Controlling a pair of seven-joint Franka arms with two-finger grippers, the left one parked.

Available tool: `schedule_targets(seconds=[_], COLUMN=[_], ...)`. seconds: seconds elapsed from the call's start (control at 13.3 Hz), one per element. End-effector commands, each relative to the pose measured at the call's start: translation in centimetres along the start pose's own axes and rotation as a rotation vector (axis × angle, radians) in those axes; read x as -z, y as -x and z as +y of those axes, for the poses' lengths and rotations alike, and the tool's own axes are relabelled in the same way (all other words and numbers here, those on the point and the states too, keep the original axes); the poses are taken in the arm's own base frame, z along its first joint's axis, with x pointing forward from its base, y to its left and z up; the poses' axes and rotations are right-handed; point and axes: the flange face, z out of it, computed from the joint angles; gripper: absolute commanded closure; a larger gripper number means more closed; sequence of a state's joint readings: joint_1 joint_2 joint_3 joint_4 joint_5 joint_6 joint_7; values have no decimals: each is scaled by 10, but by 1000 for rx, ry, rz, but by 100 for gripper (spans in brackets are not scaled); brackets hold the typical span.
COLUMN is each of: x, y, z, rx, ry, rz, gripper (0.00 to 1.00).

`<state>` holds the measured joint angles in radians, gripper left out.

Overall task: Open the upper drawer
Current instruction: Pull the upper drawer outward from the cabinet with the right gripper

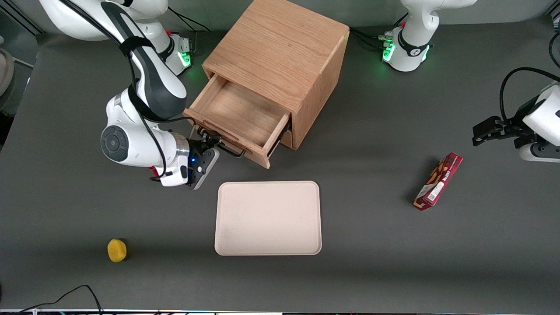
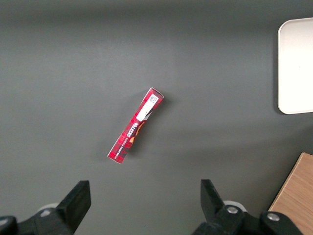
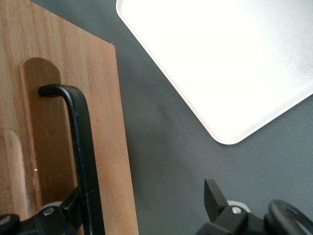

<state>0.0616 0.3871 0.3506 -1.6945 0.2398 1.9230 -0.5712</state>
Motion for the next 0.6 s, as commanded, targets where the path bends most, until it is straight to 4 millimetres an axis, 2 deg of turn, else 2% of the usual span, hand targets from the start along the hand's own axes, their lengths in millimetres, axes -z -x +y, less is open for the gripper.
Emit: schedule_targets(seconds=[0.0, 0.53], x=[1, 14], y=[-7, -7], z=[8, 26], rx=[28, 34], ry=[10, 54], rz=[-9, -35], gripper=[0, 0])
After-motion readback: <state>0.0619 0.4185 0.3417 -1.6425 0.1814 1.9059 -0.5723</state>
